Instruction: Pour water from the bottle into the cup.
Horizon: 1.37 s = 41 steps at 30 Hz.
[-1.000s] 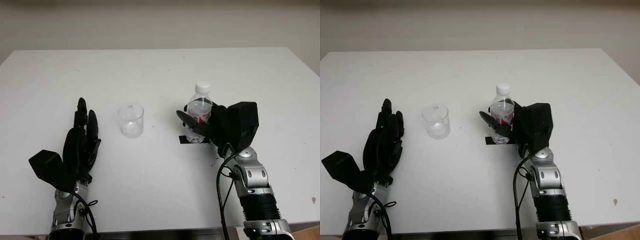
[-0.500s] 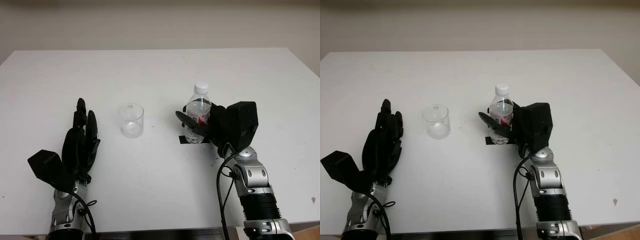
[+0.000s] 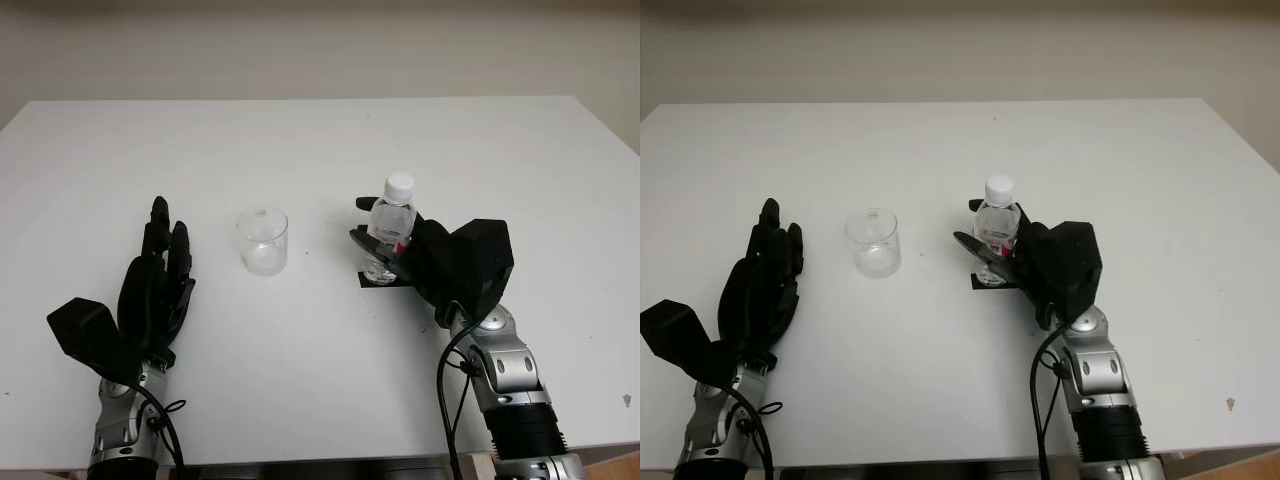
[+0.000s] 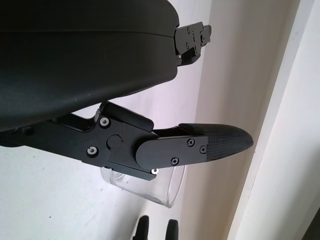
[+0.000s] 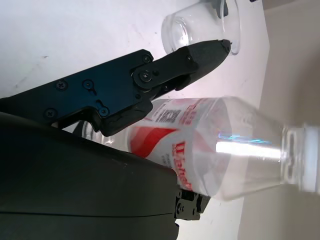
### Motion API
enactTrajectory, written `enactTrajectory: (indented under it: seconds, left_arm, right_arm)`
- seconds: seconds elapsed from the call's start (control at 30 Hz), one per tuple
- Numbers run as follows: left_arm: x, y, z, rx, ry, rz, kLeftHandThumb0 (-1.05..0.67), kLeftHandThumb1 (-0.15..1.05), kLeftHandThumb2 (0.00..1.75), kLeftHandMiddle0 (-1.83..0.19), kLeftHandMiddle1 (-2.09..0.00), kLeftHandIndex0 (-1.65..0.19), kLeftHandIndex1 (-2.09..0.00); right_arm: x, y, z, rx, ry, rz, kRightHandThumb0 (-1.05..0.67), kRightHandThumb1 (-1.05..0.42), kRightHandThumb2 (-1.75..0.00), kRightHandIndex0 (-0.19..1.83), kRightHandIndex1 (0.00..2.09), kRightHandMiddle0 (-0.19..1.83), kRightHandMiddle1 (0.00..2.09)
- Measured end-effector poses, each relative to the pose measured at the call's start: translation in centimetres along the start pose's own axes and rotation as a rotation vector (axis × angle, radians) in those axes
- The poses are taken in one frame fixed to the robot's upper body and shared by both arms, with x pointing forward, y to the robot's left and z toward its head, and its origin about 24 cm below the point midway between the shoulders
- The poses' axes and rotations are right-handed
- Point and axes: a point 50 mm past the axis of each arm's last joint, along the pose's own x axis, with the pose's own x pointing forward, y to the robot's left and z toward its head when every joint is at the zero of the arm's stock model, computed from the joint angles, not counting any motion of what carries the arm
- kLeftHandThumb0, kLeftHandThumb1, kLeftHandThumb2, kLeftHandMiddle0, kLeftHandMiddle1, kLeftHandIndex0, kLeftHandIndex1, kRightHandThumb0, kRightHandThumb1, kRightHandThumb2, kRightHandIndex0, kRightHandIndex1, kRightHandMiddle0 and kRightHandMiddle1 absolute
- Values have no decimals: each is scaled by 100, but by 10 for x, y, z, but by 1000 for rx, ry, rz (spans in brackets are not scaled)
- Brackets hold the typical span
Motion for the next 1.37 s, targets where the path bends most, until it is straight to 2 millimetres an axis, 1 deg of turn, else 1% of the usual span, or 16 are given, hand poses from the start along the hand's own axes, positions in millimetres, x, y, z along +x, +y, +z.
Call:
enactTrajectory:
  seconds: [0.03,0.13,0.33,0.53,0.73,0.97,1.1,1.37]
  left_arm:
    - [0,0,0,1,0,-1,-75,105,47,18,-5,18,-5]
    - [0,1,0,3,0,-1,-75,105,47,18,-6,17,-6]
    - [0,1,0,2,4,2,-75,105,47,17,-5,17,-6]
    - [0,1,1,5,1,2,-75,105,48,18,-5,17,-5]
    - [0,2,1,9,-3,3,-75,105,48,17,-5,17,-5]
    - [0,2,1,8,-1,4,-75,105,48,18,-5,17,-5]
    - [-1,2,1,10,-1,4,-75,105,48,17,-6,17,-6]
    - [-2,2,1,13,-4,2,-75,105,49,17,-5,18,-5]
  right_arm:
    - [-1,0,-1,-1,0,3,-87,-92,-5,-19,1,-19,3]
    - [-3,0,-3,5,-2,4,-89,-90,-4,-19,0,-19,0]
    - [-8,1,-6,28,-24,23,-83,-89,-5,-19,0,-19,0]
    - [-10,0,-6,27,-66,24,-86,-90,-5,-19,0,-19,0]
    - [-12,-4,-6,25,-87,-14,-89,-91,-6,-19,0,-19,0]
    - [-11,-8,-18,-3,-94,-72,-90,-91,-5,-19,0,-19,0]
    - [-7,-6,-26,-47,-98,-101,-93,-91,-6,-19,0,-19,0]
    - [1,1,-25,-89,-147,-97,-96,-92,-5,-19,0,-19,0]
